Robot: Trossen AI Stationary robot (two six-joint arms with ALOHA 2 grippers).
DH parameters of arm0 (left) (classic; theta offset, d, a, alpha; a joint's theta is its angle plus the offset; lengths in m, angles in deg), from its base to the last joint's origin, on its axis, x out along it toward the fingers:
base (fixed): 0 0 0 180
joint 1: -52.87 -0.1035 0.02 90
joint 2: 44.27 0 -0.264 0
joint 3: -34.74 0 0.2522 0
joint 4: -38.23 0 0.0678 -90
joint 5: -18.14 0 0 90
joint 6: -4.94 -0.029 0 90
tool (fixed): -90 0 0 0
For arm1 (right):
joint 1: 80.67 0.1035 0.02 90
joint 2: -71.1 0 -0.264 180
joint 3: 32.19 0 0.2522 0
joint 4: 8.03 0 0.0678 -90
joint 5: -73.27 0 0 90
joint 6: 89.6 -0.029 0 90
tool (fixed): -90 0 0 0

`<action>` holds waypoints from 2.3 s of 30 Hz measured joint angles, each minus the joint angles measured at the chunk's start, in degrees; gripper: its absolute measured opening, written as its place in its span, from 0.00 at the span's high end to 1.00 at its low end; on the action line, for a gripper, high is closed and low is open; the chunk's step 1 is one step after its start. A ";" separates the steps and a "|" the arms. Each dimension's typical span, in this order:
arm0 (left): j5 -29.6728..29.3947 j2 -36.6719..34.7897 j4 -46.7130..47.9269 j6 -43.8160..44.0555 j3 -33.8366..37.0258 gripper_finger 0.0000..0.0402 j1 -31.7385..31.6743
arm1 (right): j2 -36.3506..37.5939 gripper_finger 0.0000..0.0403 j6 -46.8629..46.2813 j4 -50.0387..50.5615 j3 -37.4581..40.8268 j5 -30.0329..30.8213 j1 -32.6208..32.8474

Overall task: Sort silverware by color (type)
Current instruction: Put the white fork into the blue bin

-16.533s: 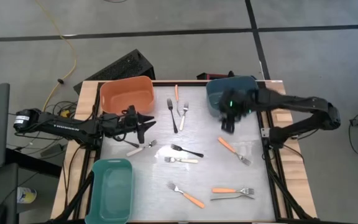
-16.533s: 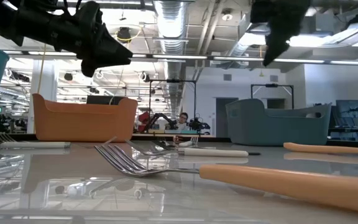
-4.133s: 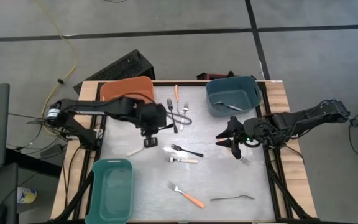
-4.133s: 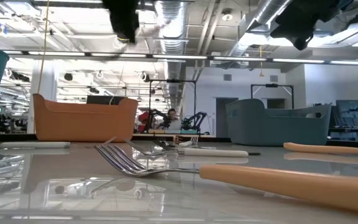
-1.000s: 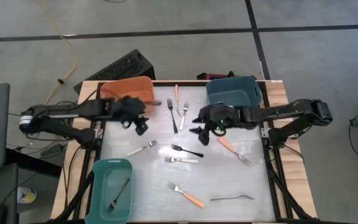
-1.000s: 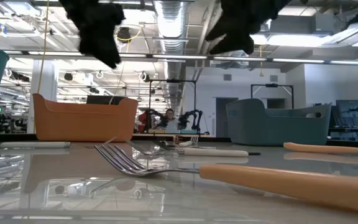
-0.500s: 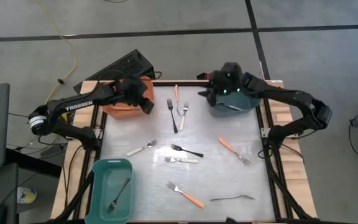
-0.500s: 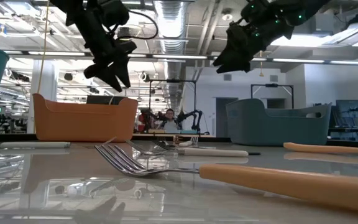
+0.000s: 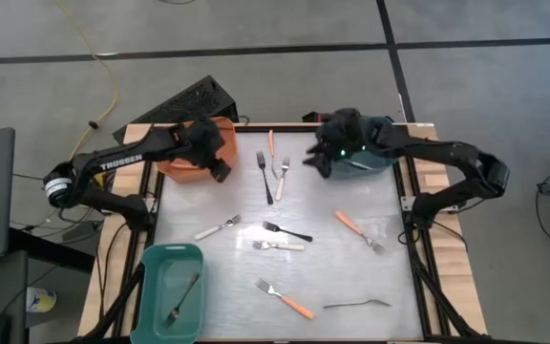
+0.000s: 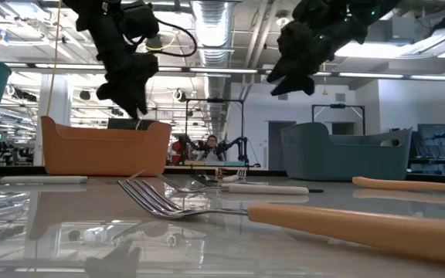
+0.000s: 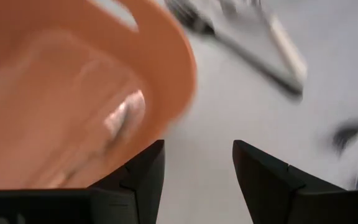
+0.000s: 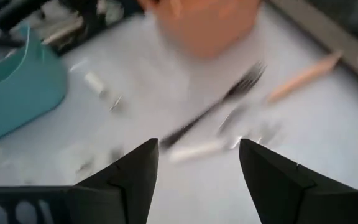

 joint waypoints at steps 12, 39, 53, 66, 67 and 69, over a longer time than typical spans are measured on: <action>-3.37 -0.15 1.45 -8.97 0.00 0.57 10.64 | 3.31 0.38 -26.17 27.06 0.02 10.13 21.37; -10.65 0.48 -34.28 7.72 0.01 0.57 -3.48 | 17.22 0.38 8.42 34.58 2.16 3.68 -12.66; 6.86 0.48 -28.60 -5.68 0.02 0.57 -3.24 | 11.64 0.38 -15.96 18.53 2.75 0.87 12.53; 12.17 0.35 -10.10 -16.22 0.02 0.57 2.09 | -13.31 0.38 -14.93 -6.43 0.01 5.42 33.86; 12.15 0.35 -9.84 -16.45 0.01 0.57 2.54 | -15.15 0.38 -14.12 -7.11 -0.44 5.45 34.24; 12.15 0.35 -9.91 -16.49 0.02 0.57 3.33 | -18.82 0.38 -12.40 -7.45 -1.61 5.55 34.81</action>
